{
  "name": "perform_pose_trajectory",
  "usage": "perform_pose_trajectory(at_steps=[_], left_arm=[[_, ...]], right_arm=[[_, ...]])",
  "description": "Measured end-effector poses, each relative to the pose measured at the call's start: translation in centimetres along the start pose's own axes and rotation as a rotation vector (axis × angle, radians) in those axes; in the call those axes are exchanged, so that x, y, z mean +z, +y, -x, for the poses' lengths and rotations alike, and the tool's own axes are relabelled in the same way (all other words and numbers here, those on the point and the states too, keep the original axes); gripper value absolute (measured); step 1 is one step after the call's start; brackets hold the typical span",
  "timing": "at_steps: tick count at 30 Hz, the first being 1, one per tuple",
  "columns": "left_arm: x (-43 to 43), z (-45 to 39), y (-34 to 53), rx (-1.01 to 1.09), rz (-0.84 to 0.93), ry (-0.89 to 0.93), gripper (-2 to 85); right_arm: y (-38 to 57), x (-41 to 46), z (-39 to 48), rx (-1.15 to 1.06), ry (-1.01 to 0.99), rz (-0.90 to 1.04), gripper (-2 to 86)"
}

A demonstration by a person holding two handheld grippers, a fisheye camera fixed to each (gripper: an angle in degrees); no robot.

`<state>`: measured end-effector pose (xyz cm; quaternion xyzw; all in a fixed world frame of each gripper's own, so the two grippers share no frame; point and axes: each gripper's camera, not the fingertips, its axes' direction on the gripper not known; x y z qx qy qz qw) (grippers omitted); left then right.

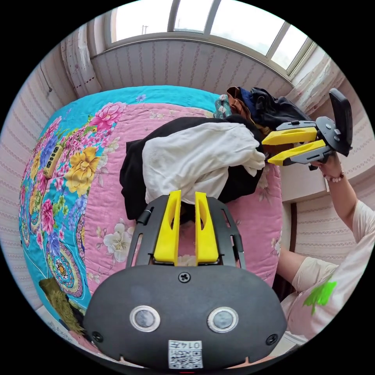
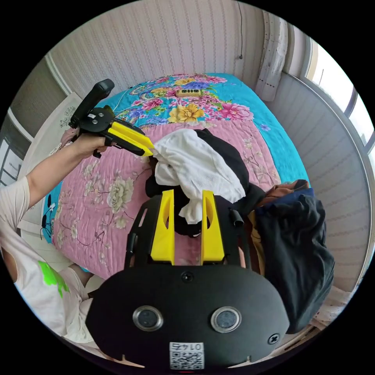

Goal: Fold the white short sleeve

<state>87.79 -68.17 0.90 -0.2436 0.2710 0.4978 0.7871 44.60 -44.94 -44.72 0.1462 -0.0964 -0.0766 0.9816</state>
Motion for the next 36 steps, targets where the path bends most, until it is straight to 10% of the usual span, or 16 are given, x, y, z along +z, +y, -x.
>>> perform_pose_trajectory(at_steps=[20, 36], left_arm=[[-5.9, -13.9, 76.7, -1.096, 0.267, -0.332, 13.7], [-3.4, -23.8, 106.4, -1.303, 0.118, -0.258, 13.5]], right_arm=[[6.0, 30.0, 42.1, -0.316, -0.305, 0.342, 11.2], [6.1, 48.1, 58.3, -0.319, -0.182, 0.435, 11.8]])
